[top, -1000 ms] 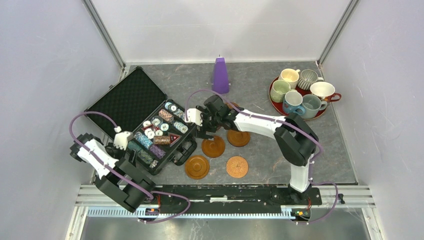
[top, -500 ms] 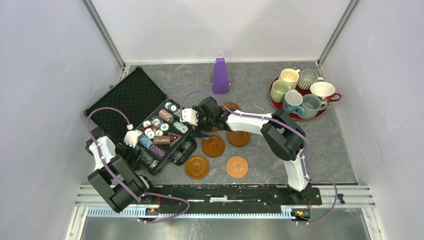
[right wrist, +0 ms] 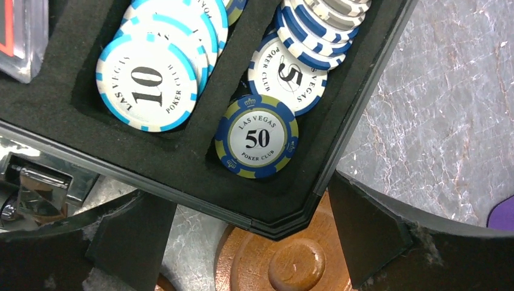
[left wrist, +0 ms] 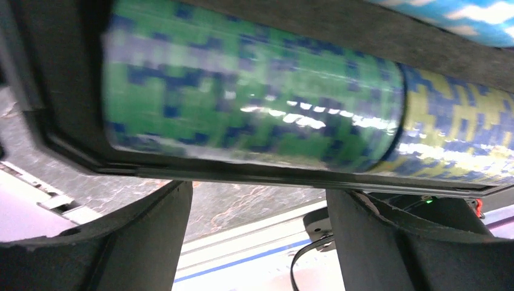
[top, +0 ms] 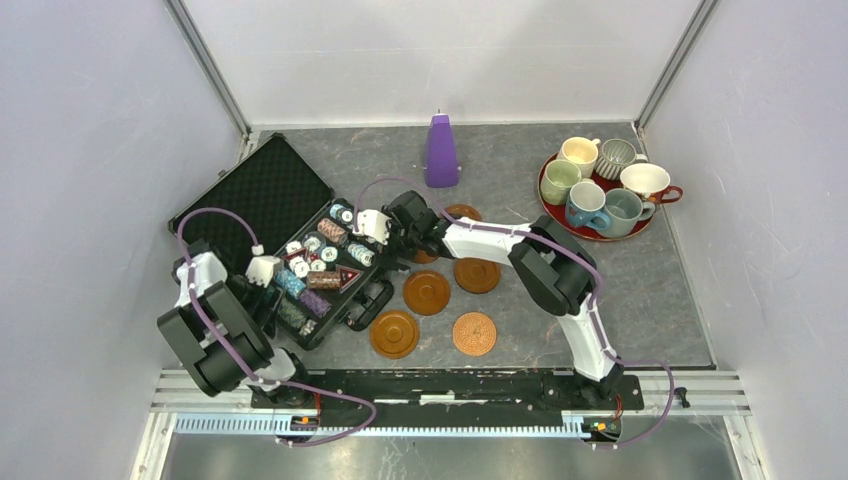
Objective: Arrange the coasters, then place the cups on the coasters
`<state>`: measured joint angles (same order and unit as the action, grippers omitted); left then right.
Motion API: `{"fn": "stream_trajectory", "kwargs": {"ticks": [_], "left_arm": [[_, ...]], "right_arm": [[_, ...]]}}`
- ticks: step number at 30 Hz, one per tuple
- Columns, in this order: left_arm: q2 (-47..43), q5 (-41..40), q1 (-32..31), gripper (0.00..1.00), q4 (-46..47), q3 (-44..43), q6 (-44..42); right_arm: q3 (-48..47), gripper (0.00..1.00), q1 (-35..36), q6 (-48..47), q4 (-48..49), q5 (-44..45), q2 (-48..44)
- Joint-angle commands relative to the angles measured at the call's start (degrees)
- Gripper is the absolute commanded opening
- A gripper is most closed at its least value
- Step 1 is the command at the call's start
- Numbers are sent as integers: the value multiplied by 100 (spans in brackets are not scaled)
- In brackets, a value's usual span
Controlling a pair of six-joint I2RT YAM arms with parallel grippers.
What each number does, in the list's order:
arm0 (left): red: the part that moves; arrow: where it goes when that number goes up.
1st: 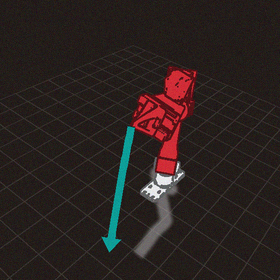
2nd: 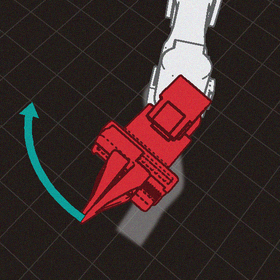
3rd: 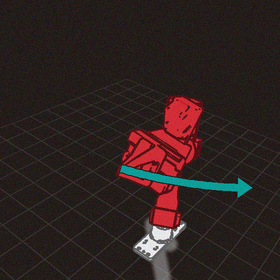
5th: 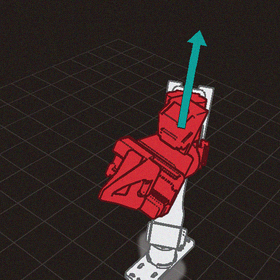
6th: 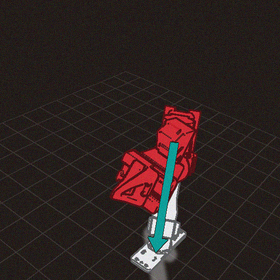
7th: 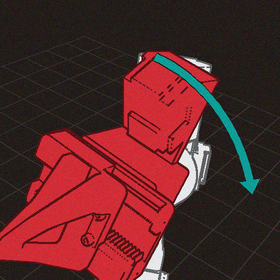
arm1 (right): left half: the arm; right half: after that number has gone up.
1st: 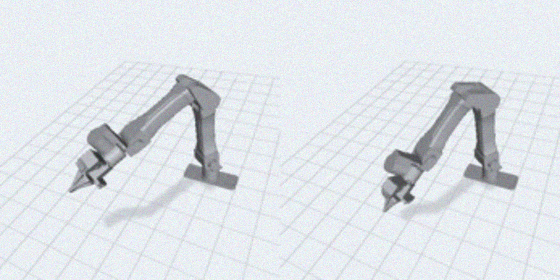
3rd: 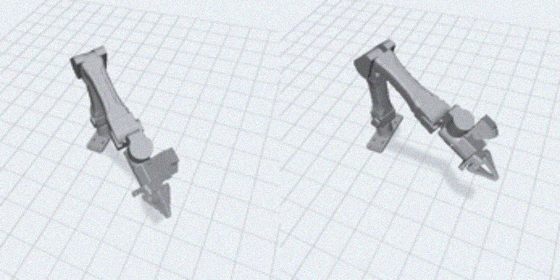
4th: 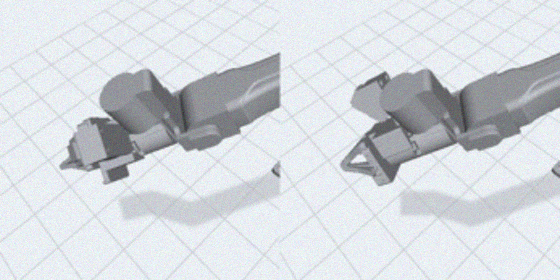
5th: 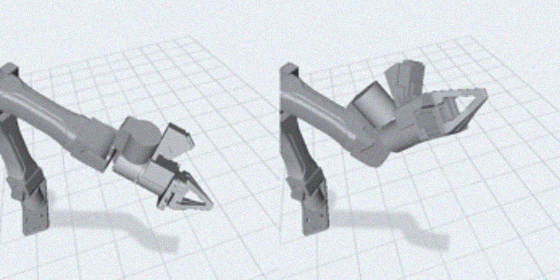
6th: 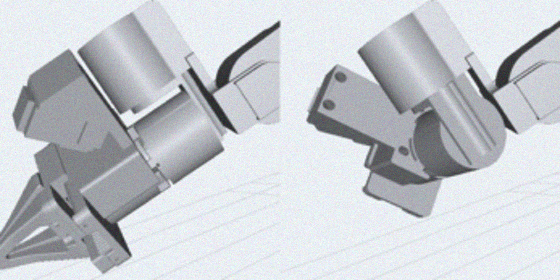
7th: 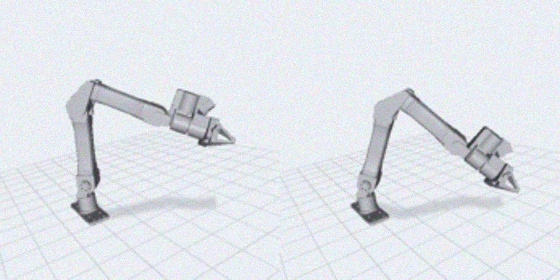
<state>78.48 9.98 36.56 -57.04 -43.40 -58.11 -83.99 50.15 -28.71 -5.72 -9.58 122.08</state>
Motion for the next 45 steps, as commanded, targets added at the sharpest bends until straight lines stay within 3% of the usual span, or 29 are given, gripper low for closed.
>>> {"fn": "stream_trajectory", "kwargs": {"ticks": [1,11,20,28,34,45], "left_arm": [[440,1632,-433,86,2436,-454,1541],[1414,1365,-887,87,3322,-1417,2566],[2527,1217,-1211,87,3645,-2493,3058],[3270,912,-1284,87,3624,-3665,3493],[2626,821,-1294,90,3103,-3668,3306],[595,930,-1296,99,1635,-3094,2530]], "right_arm": [[-758,99,22,199,521,354,351],[-1485,99,-147,327,826,673,826],[-2274,99,-357,368,1012,766,1498],[-2430,99,-387,331,1132,1059,1591],[-2208,98,-434,79,585,975,760],[-33,98,-670,-18,-436,-42,-1856]]}}
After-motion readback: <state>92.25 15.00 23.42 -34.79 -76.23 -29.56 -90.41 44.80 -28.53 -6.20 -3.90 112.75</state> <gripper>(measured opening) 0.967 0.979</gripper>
